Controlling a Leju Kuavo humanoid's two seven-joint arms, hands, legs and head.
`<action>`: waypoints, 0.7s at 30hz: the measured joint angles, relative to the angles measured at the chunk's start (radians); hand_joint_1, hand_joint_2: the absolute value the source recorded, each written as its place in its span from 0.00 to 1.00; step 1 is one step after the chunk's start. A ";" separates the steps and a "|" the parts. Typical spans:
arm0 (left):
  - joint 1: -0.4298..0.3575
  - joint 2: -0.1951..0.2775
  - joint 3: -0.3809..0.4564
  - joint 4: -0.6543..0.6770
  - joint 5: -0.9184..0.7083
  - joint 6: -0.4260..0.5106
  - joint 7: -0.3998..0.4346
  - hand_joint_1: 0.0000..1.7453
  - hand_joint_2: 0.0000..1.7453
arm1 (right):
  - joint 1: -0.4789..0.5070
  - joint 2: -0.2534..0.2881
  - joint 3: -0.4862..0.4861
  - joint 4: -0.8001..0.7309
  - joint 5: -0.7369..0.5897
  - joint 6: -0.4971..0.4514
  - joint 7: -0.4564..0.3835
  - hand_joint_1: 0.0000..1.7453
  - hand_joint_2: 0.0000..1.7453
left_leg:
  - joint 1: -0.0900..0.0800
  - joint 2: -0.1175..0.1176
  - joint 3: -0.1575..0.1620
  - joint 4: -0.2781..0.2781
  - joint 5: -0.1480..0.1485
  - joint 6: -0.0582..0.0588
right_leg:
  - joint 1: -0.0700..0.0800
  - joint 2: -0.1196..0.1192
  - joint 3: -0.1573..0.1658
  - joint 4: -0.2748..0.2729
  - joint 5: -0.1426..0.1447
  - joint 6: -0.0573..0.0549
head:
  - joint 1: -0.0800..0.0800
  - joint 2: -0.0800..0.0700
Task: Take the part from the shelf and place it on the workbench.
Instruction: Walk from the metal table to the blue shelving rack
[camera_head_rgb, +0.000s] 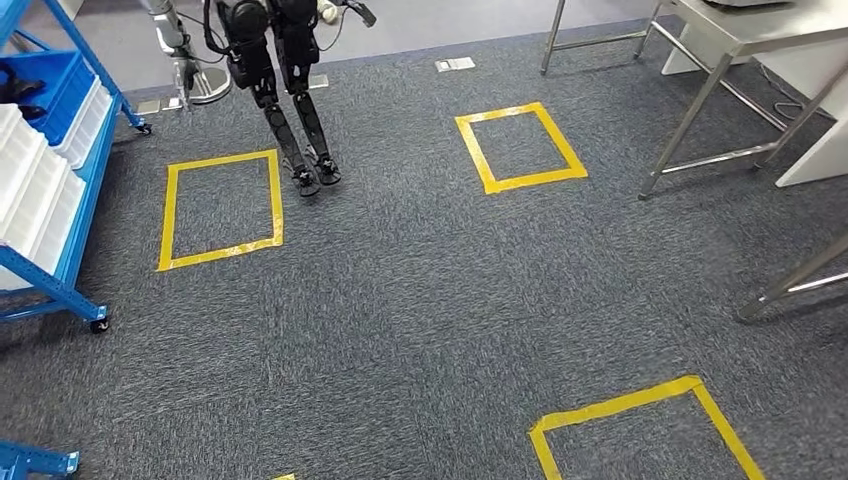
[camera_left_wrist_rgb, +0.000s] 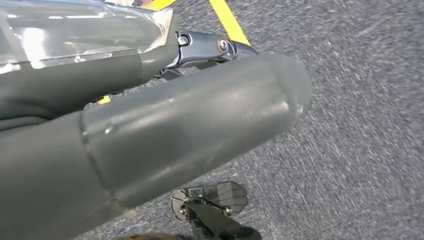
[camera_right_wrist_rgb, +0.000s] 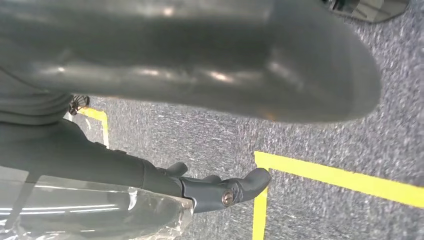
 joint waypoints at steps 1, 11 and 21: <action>0.000 -0.001 -0.001 0.000 -0.002 0.000 0.000 0.00 0.00 | -0.001 0.000 0.000 0.000 -0.001 0.000 0.000 0.00 0.00 | 0.003 -0.008 0.003 -0.005 0.004 0.006 | -0.001 0.017 -0.009 0.023 -0.013 0.001 | 0.001 0.000; -0.002 -0.005 -0.007 0.003 -0.019 -0.014 0.016 0.00 0.00 | 0.005 -0.007 0.000 0.002 -0.009 0.001 0.008 0.00 0.00 | 0.006 -0.100 0.004 0.003 0.003 -0.003 | -0.031 0.105 -0.033 0.027 0.012 0.042 | 0.005 0.000; 0.001 -0.008 -0.010 0.004 -0.021 -0.025 0.024 0.00 0.00 | 0.008 -0.008 0.000 0.003 0.000 0.009 0.012 0.00 0.00 | 0.014 -0.041 -0.135 0.287 -0.139 -0.034 | -0.016 0.053 -0.031 0.007 0.030 -0.014 | 0.000 0.000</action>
